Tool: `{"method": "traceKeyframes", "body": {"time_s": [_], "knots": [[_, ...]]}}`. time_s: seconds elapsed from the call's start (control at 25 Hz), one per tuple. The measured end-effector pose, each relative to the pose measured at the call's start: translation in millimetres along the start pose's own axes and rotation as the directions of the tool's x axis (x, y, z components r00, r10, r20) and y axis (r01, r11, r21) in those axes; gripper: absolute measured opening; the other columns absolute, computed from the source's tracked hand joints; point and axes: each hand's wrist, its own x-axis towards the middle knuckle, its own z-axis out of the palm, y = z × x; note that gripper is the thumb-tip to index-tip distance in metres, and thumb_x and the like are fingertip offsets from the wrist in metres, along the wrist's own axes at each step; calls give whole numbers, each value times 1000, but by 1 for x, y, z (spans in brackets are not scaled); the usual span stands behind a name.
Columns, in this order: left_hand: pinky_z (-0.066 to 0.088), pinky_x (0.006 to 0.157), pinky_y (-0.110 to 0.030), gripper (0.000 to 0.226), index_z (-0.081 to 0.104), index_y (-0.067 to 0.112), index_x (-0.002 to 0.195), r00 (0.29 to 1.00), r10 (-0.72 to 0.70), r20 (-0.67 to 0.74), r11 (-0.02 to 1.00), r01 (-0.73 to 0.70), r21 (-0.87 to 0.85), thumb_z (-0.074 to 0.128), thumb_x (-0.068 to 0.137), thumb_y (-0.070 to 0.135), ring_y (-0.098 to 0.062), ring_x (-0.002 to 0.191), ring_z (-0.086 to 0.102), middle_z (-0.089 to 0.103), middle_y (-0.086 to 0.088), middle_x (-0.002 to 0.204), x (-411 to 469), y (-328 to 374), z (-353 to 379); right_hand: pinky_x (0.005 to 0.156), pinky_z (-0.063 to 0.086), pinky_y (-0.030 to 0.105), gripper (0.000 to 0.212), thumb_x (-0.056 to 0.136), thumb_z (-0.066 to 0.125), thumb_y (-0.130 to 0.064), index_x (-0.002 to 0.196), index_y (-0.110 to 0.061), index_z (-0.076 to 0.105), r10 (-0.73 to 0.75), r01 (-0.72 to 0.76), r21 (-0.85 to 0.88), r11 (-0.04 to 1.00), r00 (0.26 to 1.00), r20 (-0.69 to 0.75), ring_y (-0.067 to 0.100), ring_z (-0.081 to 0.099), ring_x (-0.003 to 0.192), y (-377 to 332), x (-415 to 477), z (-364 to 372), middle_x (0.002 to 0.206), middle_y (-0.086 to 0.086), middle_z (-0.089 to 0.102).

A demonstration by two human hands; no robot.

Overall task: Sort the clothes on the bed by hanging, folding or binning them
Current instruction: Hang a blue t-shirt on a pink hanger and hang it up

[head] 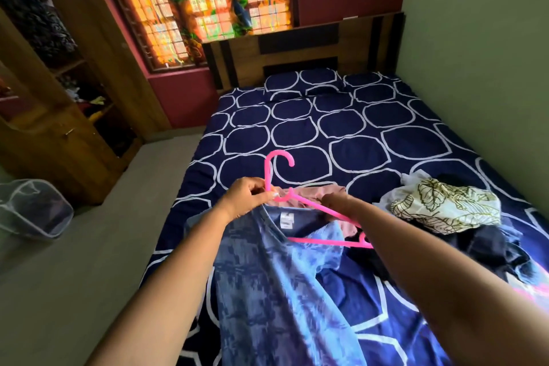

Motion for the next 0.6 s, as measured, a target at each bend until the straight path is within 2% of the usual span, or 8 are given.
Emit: {"method": "traceKeyframes", "body": {"time_s": [0.04,0.12,0.16,0.2,0.28,0.4,0.52,0.6], "knots": [[50,82,-37,4,73,30,78,999,2,-41,1000,-1,19,72,81,28,-12,79,62,72,-4,86,0,0,-4,106,38,35,67,71,61,-38,131,-9,53,-39,38,-58,998,999,-6,26,46,127,-7,-18,-14,134,13,50],[51,84,-38,9,72,26,83,995,32,-95,992,-20,124,67,84,32,-12,83,64,71,5,91,0,-2,-9,95,44,31,34,88,53,-24,116,-7,63,-20,18,-91,996,1000,-21,26,56,115,-20,-53,-36,121,11,60],[52,83,-38,15,71,23,87,992,55,-109,982,-33,186,63,85,35,-13,85,63,70,7,95,0,-2,-9,89,44,30,28,91,51,-20,112,-8,64,-33,29,-139,990,999,-31,26,59,110,-25,-66,-47,118,9,63],[52,81,-38,20,69,20,92,989,77,-125,970,-46,239,59,88,37,-14,86,63,68,6,99,1,-3,-8,85,44,28,26,92,50,-19,112,-10,65,-53,45,-145,988,997,-52,26,59,108,-27,-75,-51,116,7,64],[51,76,-38,31,64,17,98,973,118,-200,950,-52,307,49,89,42,-20,89,62,64,2,104,2,-6,0,84,44,27,27,90,52,-18,113,-13,65,-138,112,-269,956,987,-78,27,59,108,-24,-77,-57,117,7,65],[48,68,-42,15,59,10,100,883,135,-449,934,38,355,52,93,22,-33,88,62,63,-9,104,7,0,18,83,43,27,29,89,53,-14,115,-12,66,-173,145,-297,944,982,-70,26,60,107,-13,-79,-67,119,9,65],[48,60,-42,17,54,6,105,768,75,-636,945,150,292,56,89,11,-37,81,65,66,-10,103,16,5,28,67,37,22,29,84,60,-5,112,-7,67,-246,223,-268,937,968,-54,16,57,92,-2,-86,-75,112,12,66],[49,62,-42,29,44,3,114,739,8,-674,958,188,217,55,88,12,-33,86,67,69,-2,106,21,9,27,64,36,20,26,83,60,-4,106,-8,70,-250,227,-191,955,963,-100,13,54,86,1,-88,-75,104,9,68]]}}
